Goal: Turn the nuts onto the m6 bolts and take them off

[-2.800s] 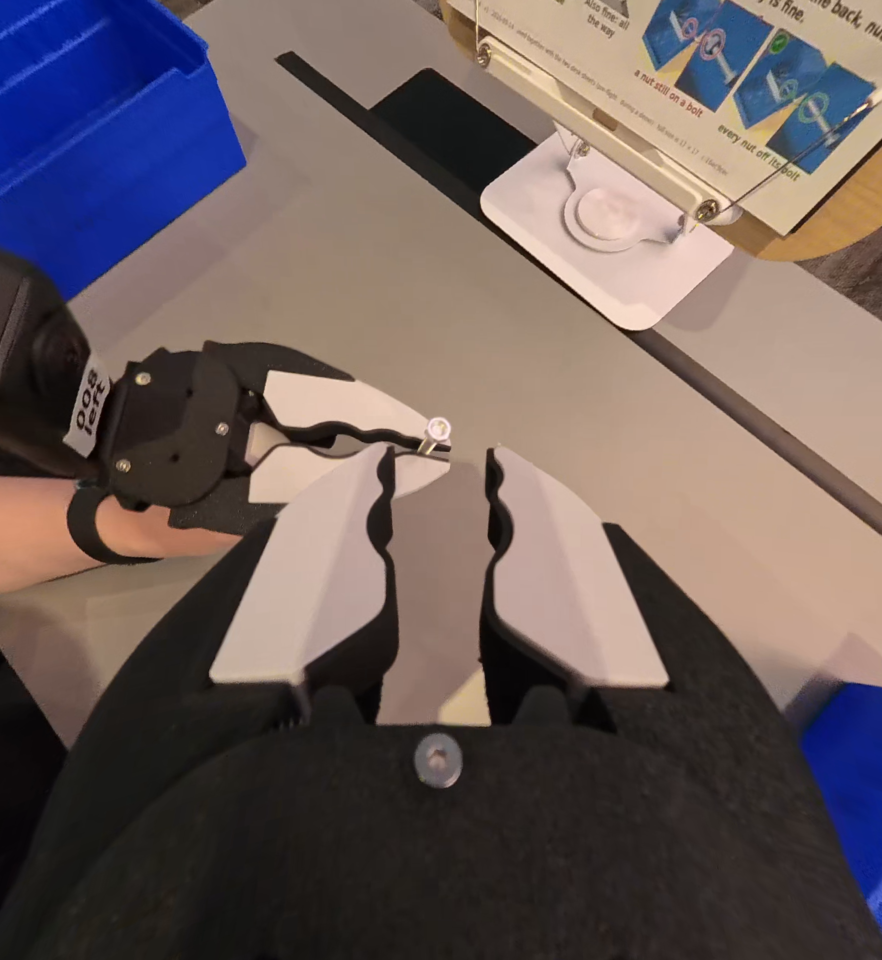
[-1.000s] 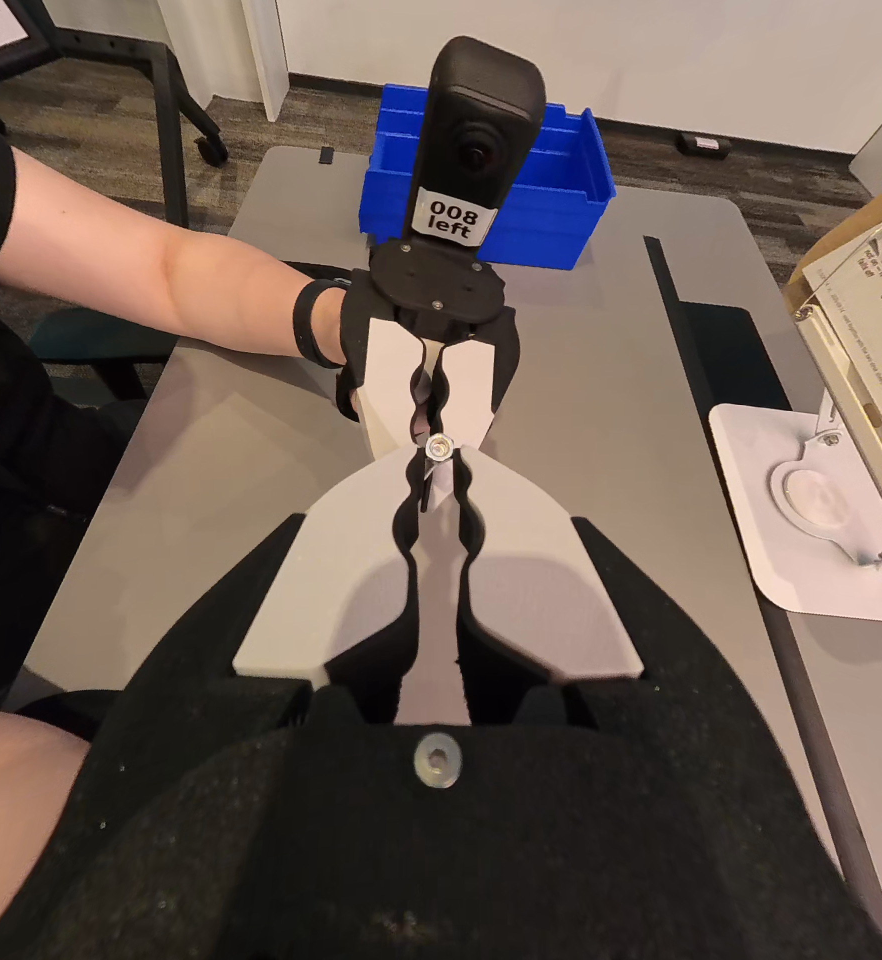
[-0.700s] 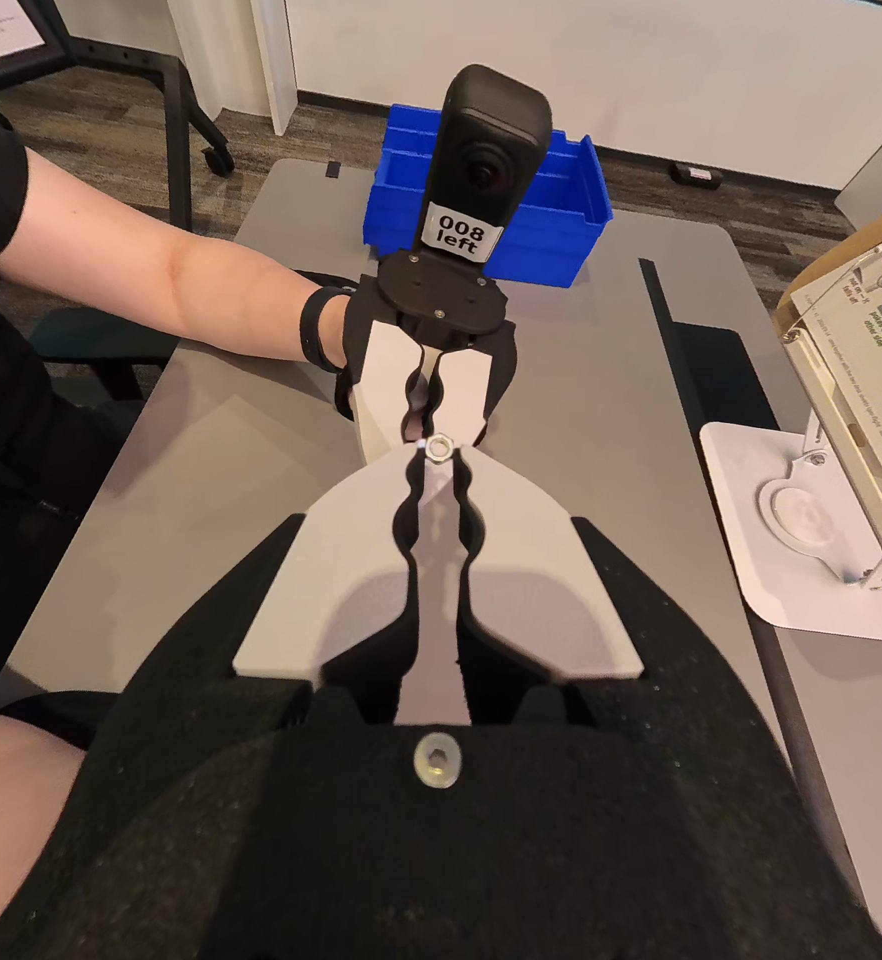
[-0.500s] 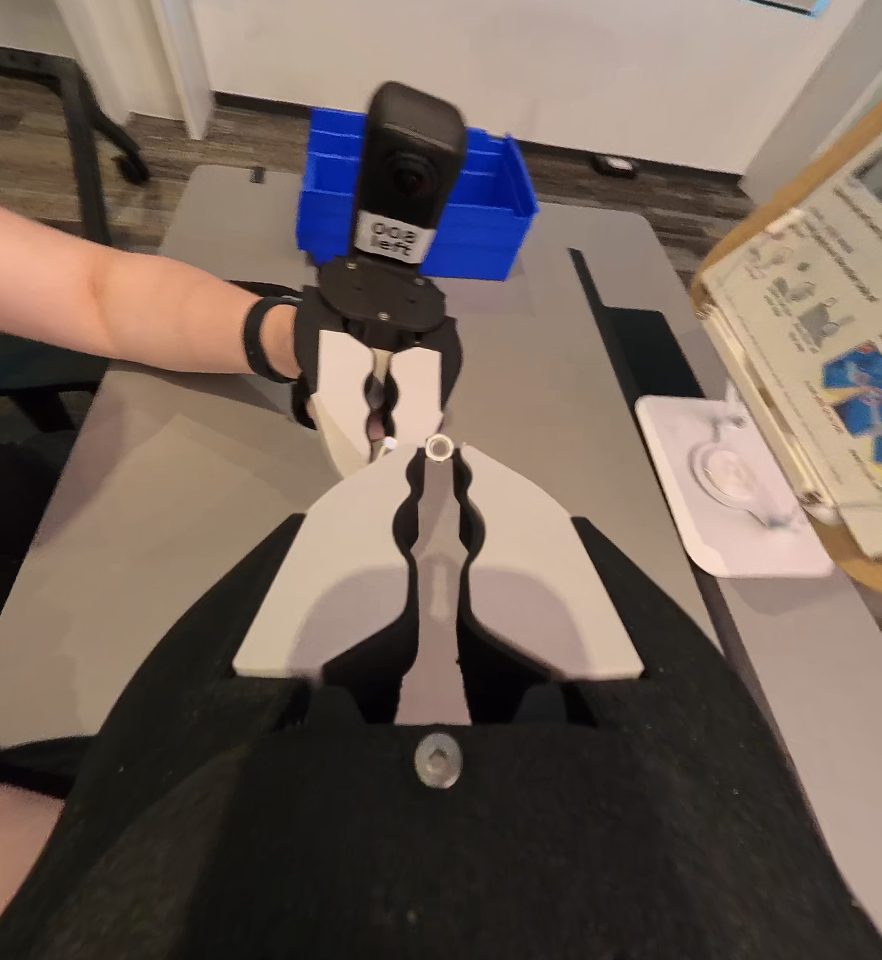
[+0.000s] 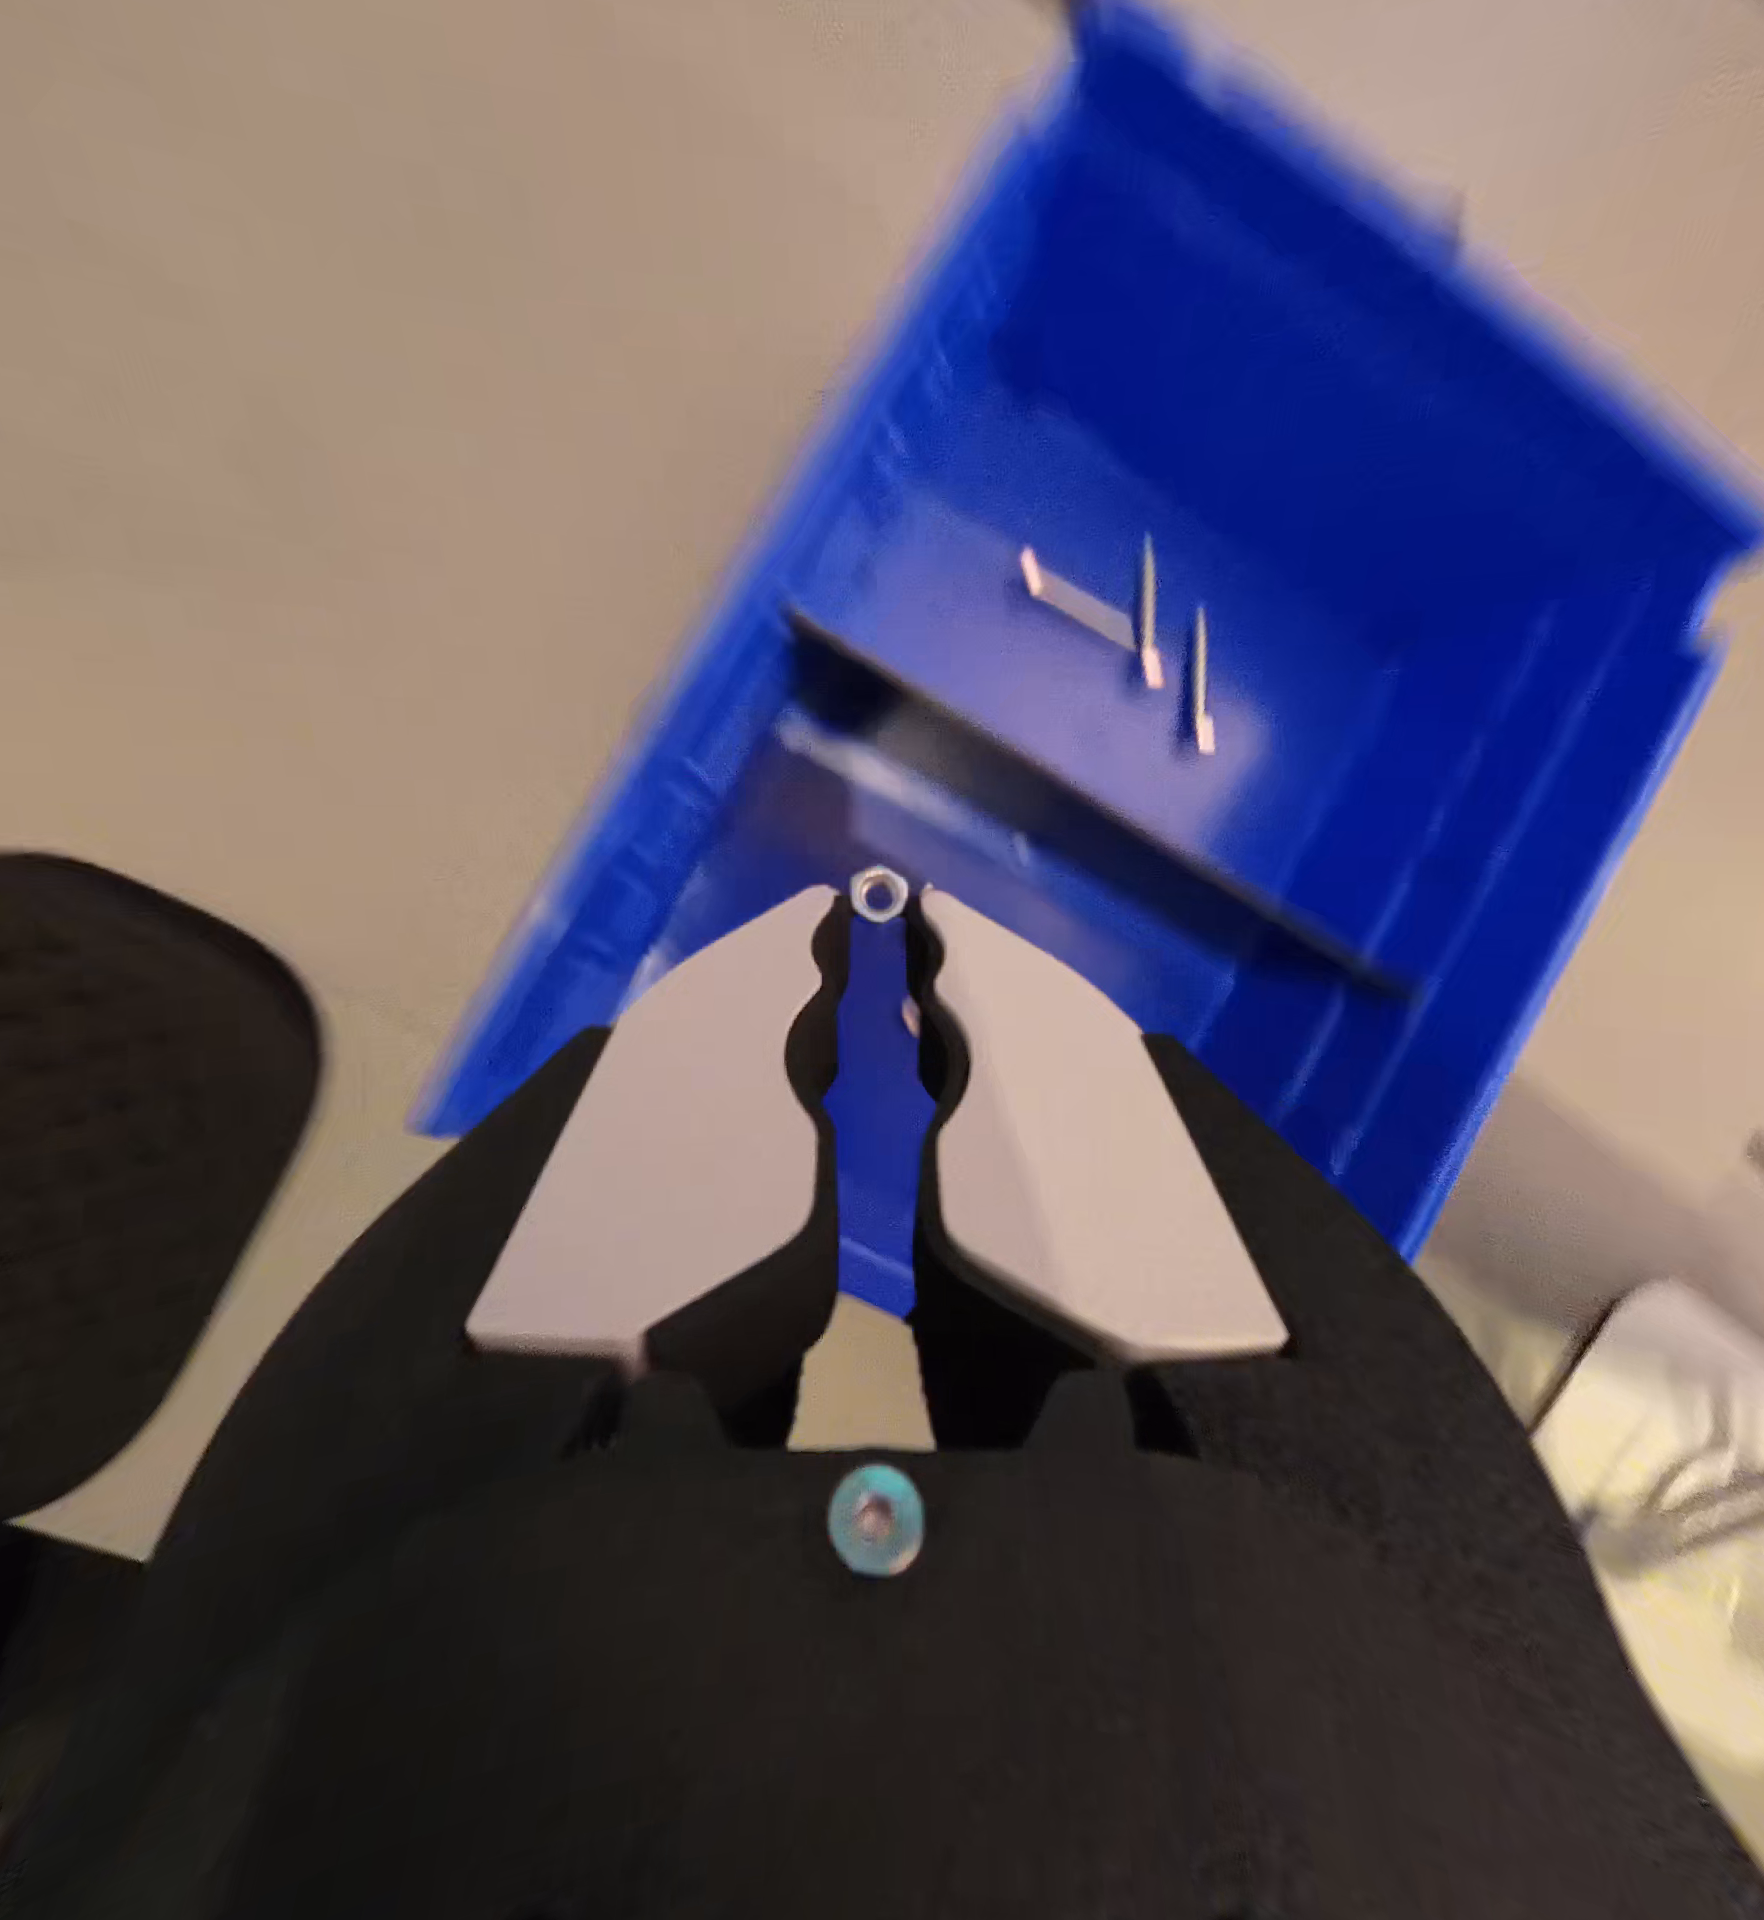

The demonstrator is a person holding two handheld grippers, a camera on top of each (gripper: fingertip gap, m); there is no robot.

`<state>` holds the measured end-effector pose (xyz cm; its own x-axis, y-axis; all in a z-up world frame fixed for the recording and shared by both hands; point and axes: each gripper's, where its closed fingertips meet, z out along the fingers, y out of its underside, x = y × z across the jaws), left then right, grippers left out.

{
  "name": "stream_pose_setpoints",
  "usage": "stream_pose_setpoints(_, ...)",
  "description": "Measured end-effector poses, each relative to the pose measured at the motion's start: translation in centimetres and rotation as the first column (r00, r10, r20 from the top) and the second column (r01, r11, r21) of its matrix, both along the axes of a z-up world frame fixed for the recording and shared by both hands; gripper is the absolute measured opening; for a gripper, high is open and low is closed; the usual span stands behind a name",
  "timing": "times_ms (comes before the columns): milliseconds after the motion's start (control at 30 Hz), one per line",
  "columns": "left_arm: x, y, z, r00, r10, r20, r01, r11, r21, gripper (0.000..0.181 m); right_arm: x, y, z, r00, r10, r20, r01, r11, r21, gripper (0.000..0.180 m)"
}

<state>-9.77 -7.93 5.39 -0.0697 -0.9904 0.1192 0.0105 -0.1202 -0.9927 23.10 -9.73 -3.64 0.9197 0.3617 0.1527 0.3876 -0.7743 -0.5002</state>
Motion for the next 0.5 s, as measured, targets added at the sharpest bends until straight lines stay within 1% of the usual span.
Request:
stream_pose_setpoints(33,0.0,-0.1,0.3,1.000,-0.001,0.005,0.001,1.000,0.002,0.005,1.9,-0.7,-2.2,0.999,-0.052,0.004,0.052,0.997,-0.058,0.010)
stream_pose_setpoints(100,-0.1,-0.3,0.8,1.000,-0.003,0.018,0.003,1.000,-0.001,0.005,4.0,-1.4,-5.6,0.993,-0.114,-0.028,0.109,0.985,-0.133,0.010)
stream_pose_setpoints(200,-0.1,-0.6,1.5,0.999,-0.010,0.038,0.010,1.000,-0.004,0.005,5.7,-1.5,-8.9,0.984,-0.173,-0.034,0.163,0.967,-0.198,0.011)
stream_pose_setpoints(367,0.1,-1.0,1.8,0.999,-0.016,0.034,0.016,1.000,0.010,0.005,6.7,-1.7,-11.6,0.981,-0.195,0.010,0.191,0.943,-0.273,0.010)
stream_pose_setpoints(500,0.4,-1.4,1.9,0.999,-0.026,0.028,0.026,0.999,0.020,0.005,7.1,-1.9,-12.2,0.977,-0.212,-0.004,0.202,0.939,-0.277,0.010)
